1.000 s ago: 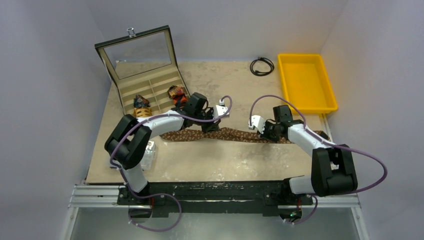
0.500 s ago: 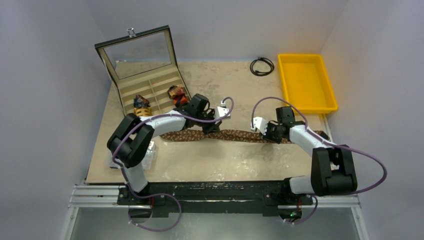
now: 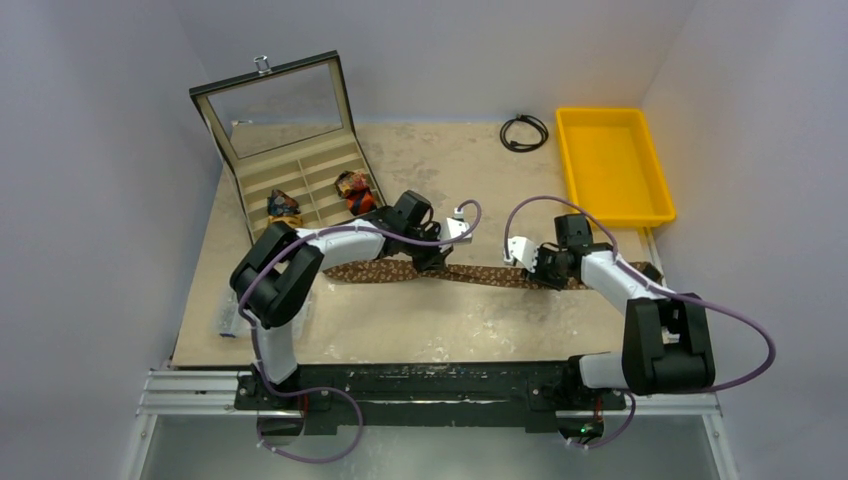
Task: Roll the ties
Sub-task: Flatten out the tie at the center of the board.
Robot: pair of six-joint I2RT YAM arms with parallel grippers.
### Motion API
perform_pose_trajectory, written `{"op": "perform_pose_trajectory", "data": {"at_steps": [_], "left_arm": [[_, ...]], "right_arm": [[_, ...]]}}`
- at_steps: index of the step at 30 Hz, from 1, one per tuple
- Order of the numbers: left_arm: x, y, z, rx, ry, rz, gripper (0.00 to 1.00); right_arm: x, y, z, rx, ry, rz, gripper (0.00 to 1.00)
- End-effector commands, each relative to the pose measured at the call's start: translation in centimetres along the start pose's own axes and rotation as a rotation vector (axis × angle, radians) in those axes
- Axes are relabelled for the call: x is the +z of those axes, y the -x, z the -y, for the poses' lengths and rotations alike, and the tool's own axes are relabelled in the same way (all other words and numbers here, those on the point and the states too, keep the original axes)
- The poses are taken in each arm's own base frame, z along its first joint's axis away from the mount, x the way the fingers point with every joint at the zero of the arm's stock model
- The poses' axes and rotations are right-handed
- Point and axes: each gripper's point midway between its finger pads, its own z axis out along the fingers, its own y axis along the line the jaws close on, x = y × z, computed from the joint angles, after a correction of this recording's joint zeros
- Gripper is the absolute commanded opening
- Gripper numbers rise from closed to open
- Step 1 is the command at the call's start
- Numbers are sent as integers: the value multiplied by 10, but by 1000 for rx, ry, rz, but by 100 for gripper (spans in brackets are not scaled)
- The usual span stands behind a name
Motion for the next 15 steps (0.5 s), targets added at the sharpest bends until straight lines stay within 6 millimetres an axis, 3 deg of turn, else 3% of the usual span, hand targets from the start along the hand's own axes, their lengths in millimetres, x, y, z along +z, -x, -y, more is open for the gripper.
{"op": "perform_pose_trajectory", "data": {"at_steps": [1,9,15], "left_arm": [[1,18,-4,7,12,26,0],[1,19,-5,-2,14,28,0],[1,20,-5,-4,15,31,0]], "right_arm": [[-13,5,2,-1,6,6,30],[-18,22,2,57,77,58,42],[-13,33,5,84,119,94,38]]}}
